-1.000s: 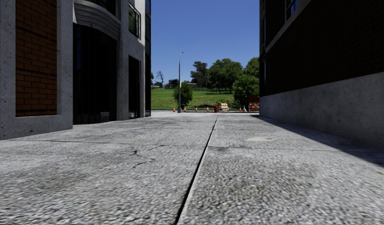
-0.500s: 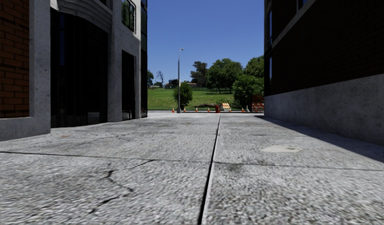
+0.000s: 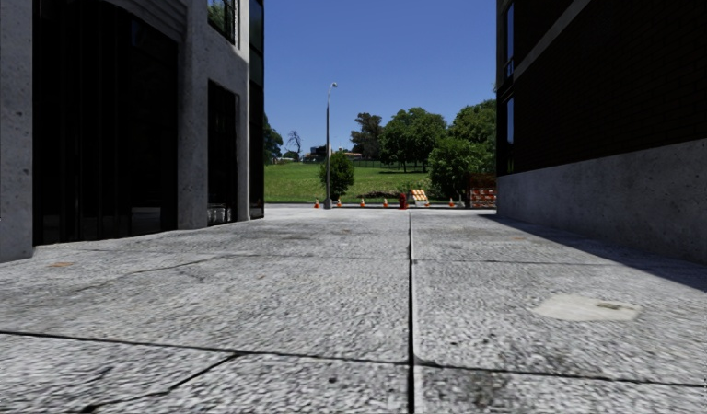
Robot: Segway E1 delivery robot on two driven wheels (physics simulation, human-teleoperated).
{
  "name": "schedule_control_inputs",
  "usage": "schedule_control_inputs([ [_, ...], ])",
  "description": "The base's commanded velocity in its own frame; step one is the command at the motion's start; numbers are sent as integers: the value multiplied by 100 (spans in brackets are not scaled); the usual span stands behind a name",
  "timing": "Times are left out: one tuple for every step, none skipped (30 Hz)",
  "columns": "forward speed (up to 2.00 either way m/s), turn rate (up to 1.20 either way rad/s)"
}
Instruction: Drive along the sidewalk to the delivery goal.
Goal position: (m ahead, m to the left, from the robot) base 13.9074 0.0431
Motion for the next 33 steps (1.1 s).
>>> schedule_control_inputs([
  [200,0],
  [200,0],
  [200,0],
  [200,0],
  [200,0],
  [200,0],
  [200,0],
  [200,0],
  [200,0],
  [200,0],
  [200,0],
  [200,0],
  [200,0],
  [200,0],
  [200,0],
  [200,0],
  [200,0],
  [200,0],
  [200,0],
  [200,0],
  [200,0],
  [200,0],
  [200,0],
  [200,0],
  [200,0],
  [200,0],
  [200,0],
  [200,0],
  [200,0],
  [200,0],
  [200,0],
  [200,0],
  [200,0],
])
